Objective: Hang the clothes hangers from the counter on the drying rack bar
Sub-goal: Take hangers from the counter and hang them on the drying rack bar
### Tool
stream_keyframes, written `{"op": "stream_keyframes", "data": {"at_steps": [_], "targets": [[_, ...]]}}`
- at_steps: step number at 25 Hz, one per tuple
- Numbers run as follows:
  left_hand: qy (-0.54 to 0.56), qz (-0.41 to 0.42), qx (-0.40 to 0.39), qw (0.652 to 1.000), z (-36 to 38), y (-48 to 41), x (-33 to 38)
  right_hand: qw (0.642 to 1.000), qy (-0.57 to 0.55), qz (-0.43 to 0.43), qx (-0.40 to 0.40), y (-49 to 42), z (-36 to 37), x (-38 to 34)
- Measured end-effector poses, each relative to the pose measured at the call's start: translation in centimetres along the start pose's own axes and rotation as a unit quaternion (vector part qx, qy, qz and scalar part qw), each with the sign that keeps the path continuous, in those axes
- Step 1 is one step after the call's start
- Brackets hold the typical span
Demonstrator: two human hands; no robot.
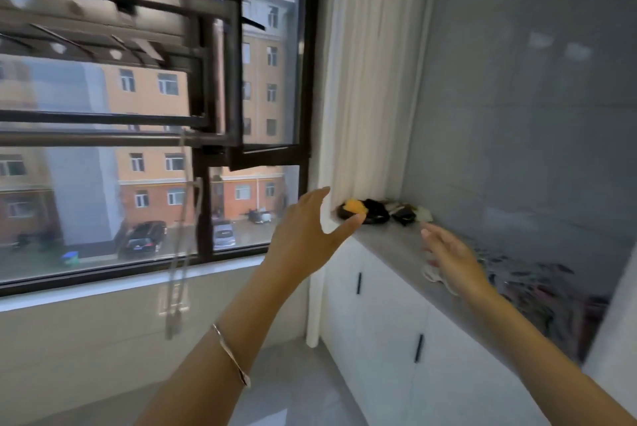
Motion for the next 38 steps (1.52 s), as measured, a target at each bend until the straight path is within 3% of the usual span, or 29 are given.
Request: {"op": "stream_keyframes", "data": {"at_steps": [7,11,14,17,20,22,25,27,32,36,38], "targets": [[0.066,-0.068,-0.158,0.983,18.7,-0.9,1.9,0.991,0.098,-0.017,0.087,-5.8,-11.4,6.6],[0.120,-0.045,-0.231,0.965,29.7,-3.9,3.9,0.982,0.097,-0.010,0.160,-10.2,-14.4,12.3],[0.150,-0.005,-0.306,0.940,38.9,-5.7,5.3,0.969,0.082,0.041,0.229,-14.3,-15.2,16.9],[0.167,0.013,-0.391,0.905,47.6,-7.0,5.9,0.931,0.108,0.096,0.337,-18.4,-17.5,21.9],[0.182,0.005,-0.458,0.870,54.3,-6.8,6.3,0.870,0.148,0.149,0.446,-19.4,-20.7,25.5],[0.191,-0.001,-0.500,0.845,57.6,-5.8,6.6,0.836,0.182,0.197,0.480,-19.2,-22.0,28.0],[0.206,-0.034,-0.549,0.809,60.3,-4.0,6.8,0.800,0.232,0.265,0.486,-19.0,-23.3,30.6],[0.215,-0.044,-0.560,0.799,61.0,-3.6,7.0,0.810,0.242,0.242,0.476,-19.1,-23.4,30.6],[0.233,-0.037,-0.556,0.797,61.4,-4.8,7.7,0.781,0.261,0.187,0.536,-17.9,-24.0,30.4],[0.251,-0.019,-0.536,0.806,60.5,-5.8,8.4,0.748,0.188,0.129,0.623,-18.4,-24.2,26.6],[0.264,-0.007,-0.522,0.811,59.5,-6.5,9.0,0.750,0.074,0.092,0.651,-19.3,-23.9,24.0]]}}
Point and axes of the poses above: each hand's wrist, its own y-axis away from the middle knuckle, its own z-axis out of the palm, x = y × z, the point moved 5 cm from there along -y, towards the middle knuckle, and after that the axes turned 14 degrees about x, right-handed, at the moved point
